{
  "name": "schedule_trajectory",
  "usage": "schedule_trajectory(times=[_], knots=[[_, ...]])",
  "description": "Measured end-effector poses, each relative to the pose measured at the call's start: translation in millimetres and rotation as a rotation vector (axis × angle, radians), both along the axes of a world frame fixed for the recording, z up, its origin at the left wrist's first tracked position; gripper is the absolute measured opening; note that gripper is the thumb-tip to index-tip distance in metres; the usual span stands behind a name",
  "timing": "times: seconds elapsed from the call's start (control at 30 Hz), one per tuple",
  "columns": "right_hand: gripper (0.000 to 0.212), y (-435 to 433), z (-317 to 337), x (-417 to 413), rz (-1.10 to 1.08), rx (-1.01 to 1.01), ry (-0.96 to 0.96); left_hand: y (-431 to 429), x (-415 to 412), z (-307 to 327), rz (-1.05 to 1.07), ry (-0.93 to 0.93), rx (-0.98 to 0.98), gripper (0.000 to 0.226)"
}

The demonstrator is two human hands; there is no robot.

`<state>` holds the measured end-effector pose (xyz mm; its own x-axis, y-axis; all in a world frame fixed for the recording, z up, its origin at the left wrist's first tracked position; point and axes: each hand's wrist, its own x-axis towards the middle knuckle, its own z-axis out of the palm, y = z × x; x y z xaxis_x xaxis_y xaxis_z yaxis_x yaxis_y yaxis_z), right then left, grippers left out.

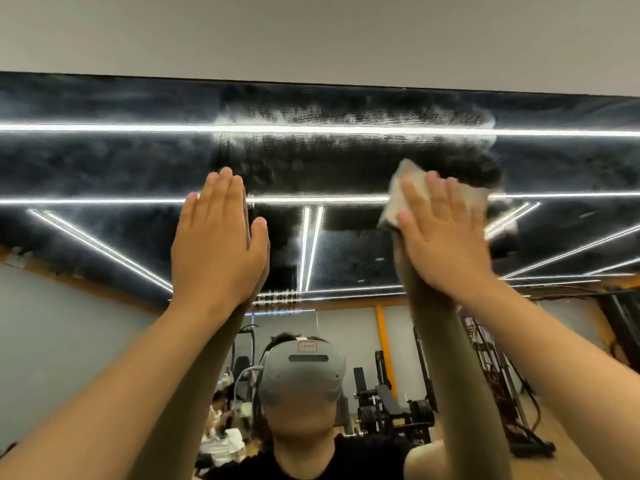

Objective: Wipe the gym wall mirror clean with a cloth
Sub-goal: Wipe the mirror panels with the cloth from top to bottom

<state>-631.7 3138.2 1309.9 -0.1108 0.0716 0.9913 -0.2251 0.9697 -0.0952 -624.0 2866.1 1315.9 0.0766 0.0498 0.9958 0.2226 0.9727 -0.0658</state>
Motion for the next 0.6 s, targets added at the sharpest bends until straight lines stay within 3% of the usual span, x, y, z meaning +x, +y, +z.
schedule_trajectory(times=[0.23,0.4,0.6], knots=[[0.054,-145.1,-27.9,1.8,0.101,0.366,0.096,-5.3,0.2,0.8,-0.054,0.021,-0.029,0.069],[0.055,-99.2,-26.2,0.0,0.105,0.465,0.063,-8.7,3.3,1.0,-0.003,0.0,-0.055,0.073],[0.065,21.6,-35.5,-3.7,-0.008,0.232,-0.002,-9.1,1.3,1.5,0.03,0.0,-0.062,0.065]])
